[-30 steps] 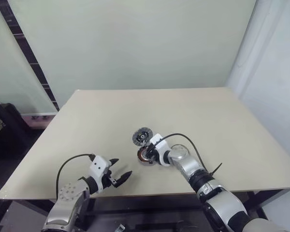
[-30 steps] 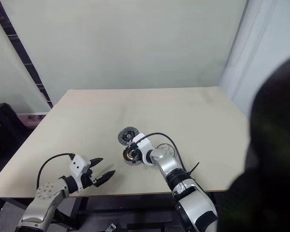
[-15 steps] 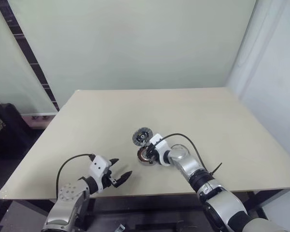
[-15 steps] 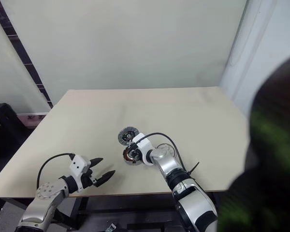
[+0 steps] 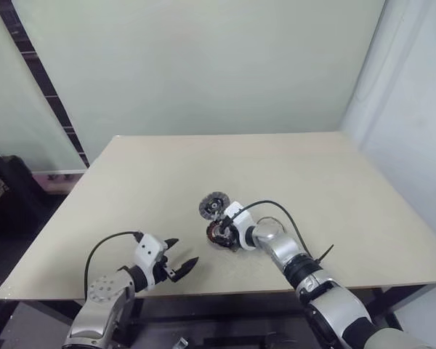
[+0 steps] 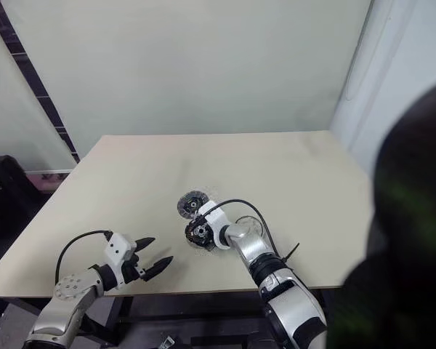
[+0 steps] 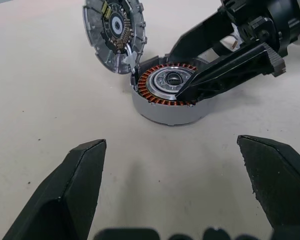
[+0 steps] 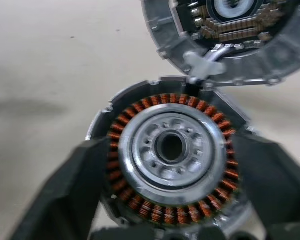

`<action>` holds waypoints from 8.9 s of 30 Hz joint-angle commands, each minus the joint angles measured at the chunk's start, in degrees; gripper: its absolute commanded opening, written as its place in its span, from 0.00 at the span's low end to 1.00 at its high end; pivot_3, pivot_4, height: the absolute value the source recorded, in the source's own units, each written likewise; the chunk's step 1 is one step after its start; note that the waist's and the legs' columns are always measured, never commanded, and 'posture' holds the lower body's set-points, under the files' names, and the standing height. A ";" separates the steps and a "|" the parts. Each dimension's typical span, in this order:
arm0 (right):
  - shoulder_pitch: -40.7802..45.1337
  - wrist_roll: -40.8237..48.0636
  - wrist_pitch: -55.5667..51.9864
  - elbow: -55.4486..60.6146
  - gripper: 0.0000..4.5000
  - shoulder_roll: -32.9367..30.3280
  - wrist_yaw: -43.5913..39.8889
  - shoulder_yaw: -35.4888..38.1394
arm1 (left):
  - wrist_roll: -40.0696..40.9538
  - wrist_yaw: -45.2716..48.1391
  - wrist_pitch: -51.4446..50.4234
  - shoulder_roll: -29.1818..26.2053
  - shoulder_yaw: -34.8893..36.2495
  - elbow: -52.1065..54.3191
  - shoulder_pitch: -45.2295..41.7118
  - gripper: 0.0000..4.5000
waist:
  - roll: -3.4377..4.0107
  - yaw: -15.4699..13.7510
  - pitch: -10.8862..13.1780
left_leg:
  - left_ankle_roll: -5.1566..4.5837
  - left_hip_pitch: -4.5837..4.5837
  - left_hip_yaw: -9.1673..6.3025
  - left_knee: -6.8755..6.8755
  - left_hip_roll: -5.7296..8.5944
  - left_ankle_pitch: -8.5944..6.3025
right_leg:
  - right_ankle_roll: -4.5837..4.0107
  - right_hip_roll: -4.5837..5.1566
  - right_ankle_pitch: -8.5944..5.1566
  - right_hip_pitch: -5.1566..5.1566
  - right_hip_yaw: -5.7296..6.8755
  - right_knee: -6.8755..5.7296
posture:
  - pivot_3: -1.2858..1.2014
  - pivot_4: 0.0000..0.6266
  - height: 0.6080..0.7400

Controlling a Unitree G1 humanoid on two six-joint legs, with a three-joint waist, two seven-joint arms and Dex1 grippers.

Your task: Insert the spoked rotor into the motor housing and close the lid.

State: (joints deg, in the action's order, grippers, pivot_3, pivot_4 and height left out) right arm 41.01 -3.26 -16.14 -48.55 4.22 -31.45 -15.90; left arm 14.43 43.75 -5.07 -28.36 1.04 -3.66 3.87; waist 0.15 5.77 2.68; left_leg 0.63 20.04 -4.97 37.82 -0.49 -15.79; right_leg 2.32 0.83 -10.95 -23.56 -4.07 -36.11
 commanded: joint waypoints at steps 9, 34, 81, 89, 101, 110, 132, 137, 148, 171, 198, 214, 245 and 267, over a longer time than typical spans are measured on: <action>-0.87 3.31 -3.27 8.58 0.62 0.97 -1.05 3.36 | 0.35 0.12 0.15 -0.46 0.84 2.56 -1.36 1.00 | 0.01 0.00 0.01 | 0.00 0.02 -0.02 -0.02 0.00 0.00 | 0.00 0.00 0.00 -0.03 0.01 -0.01 | 0.52 0.00 1.00; -0.79 -2.27 -2.93 8.06 0.00 0.46 2.89 -1.42 | 0.15 -0.20 -0.67 -0.12 0.43 3.74 -1.11 1.00 | 0.01 0.00 0.01 | 0.00 0.03 -0.03 -0.03 0.00 0.00 | 0.00 0.00 0.00 -0.04 0.02 0.00 | 0.52 0.00 1.00; -2.14 -1.43 -0.73 5.24 0.00 1.27 4.06 1.40 | -0.41 -0.09 -0.22 1.03 0.08 2.76 -2.71 1.00 | 0.02 0.10 0.01 | 0.00 -0.03 -0.03 -0.05 0.00 0.00 | -0.03 0.00 -0.02 0.00 0.03 -0.01 | 0.52 0.00 1.00; -4.34 5.09 -8.13 20.60 0.36 0.19 1.15 6.05 | 0.12 0.35 0.12 1.28 0.40 1.98 -3.12 1.00 | 0.03 0.08 0.02 | 0.00 0.07 -0.04 -0.05 0.00 0.00 | 0.00 0.00 0.00 -0.08 0.02 0.01 | 0.52 0.00 1.00; -10.55 9.41 -20.84 40.00 0.99 -11.91 8.14 17.94 | 0.31 2.14 0.63 3.16 -0.75 0.04 -4.67 1.00 | 0.04 -0.30 0.02 | 0.00 0.27 -0.06 0.00 0.06 0.00 | 0.00 0.03 -0.01 -0.10 0.03 0.16 | 0.52 0.00 1.00; -13.42 14.72 -28.36 37.51 0.99 -14.69 11.72 26.79 | -0.23 3.01 1.39 4.11 -1.49 -1.96 -6.37 1.00 | 0.05 -0.13 0.03 | -0.01 0.29 0.03 -0.02 0.04 0.00 | -0.07 0.01 -0.05 -0.14 -0.02 0.16 | 0.52 0.00 1.00; -13.96 27.77 -35.31 26.75 0.99 -9.68 10.58 32.23 | -0.21 3.19 0.93 2.98 -1.52 -1.57 -6.74 1.00 | 0.07 -0.17 0.03 | -0.02 0.29 0.06 0.00 0.04 0.00 | -0.04 0.00 -0.04 -0.11 -0.07 0.19 | 0.52 0.00 1.00; -14.29 29.42 -36.42 27.41 0.99 -8.73 11.11 33.06 | -0.31 3.19 0.79 2.90 -1.57 -1.73 -7.05 1.00 | 0.07 -0.17 0.03 | -0.02 0.30 0.06 0.00 0.04 0.00 | -0.01 0.00 -0.02 -0.11 -0.07 0.19 | 0.52 0.00 1.00; -14.66 32.11 -37.91 28.54 0.23 -8.00 14.14 36.07 | -0.33 3.24 0.73 2.93 -1.69 -1.57 -7.22 1.00 | 0.08 -0.17 0.03 | -0.02 0.31 0.05 0.00 0.04 0.00 | 0.00 0.00 -0.01 -0.11 -0.07 0.20 | 0.52 0.00 1.00; -12.98 44.82 -48.84 42.02 0.11 1.74 18.82 34.83 | 0.24 2.93 0.83 1.58 -0.09 -2.30 -7.15 1.00 | 0.14 -0.05 0.03 | -0.02 0.51 0.01 -0.02 0.01 0.00 | 0.01 -0.02 0.00 -0.34 -0.04 0.11 | 0.52 0.00 1.00; -9.17 38.42 -39.87 27.69 0.11 6.10 18.88 25.91 | 0.74 1.31 -1.33 1.50 -0.04 2.64 -4.35 1.00 | 0.15 -0.04 0.04 | -0.02 0.57 0.02 -0.02 0.01 0.00 | 0.01 -0.01 0.00 -0.43 -0.03 0.11 | 0.52 0.00 1.00; -6.43 35.94 -35.73 20.96 0.11 5.37 18.41 25.48 | 0.53 0.87 -1.47 1.85 -0.45 2.80 -4.33 1.00 | 0.16 0.00 0.03 | -0.02 0.55 0.02 -0.01 0.01 0.00 | 0.02 -0.01 0.00 -0.42 -0.03 0.08 | 0.52 0.00 1.00; -9.64 11.55 -5.59 28.29 0.18 -1.90 11.92 -2.16 | 0.14 2.49 0.49 2.06 -0.84 -1.14 -6.78 1.00 | 0.10 0.09 0.00 | -0.01 0.59 0.07 0.04 0.02 0.01 | 0.02 -0.01 0.01 -0.48 -0.06 0.00 | 0.52 0.00 1.00; -6.37 5.42 0.23 17.88 0.00 -0.02 6.00 0.27 | 0.28 1.92 0.84 2.03 -0.11 -0.46 -5.05 1.00 | 0.12 0.15 -0.03 | -0.01 -0.21 0.04 -0.03 -0.02 0.00 | -0.09 -0.02 -0.06 0.13 -0.06 -0.06 | 0.52 0.00 1.00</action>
State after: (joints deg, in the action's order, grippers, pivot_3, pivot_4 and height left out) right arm 32.46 2.21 -14.75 -35.52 4.70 -23.90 -15.51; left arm 14.30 45.68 -5.51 -26.28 0.30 -5.09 0.08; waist 0.27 5.92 2.64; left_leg 0.62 19.83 -4.93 37.78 -0.50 -15.78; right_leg 2.25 0.81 -11.01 -23.43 -4.12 -36.16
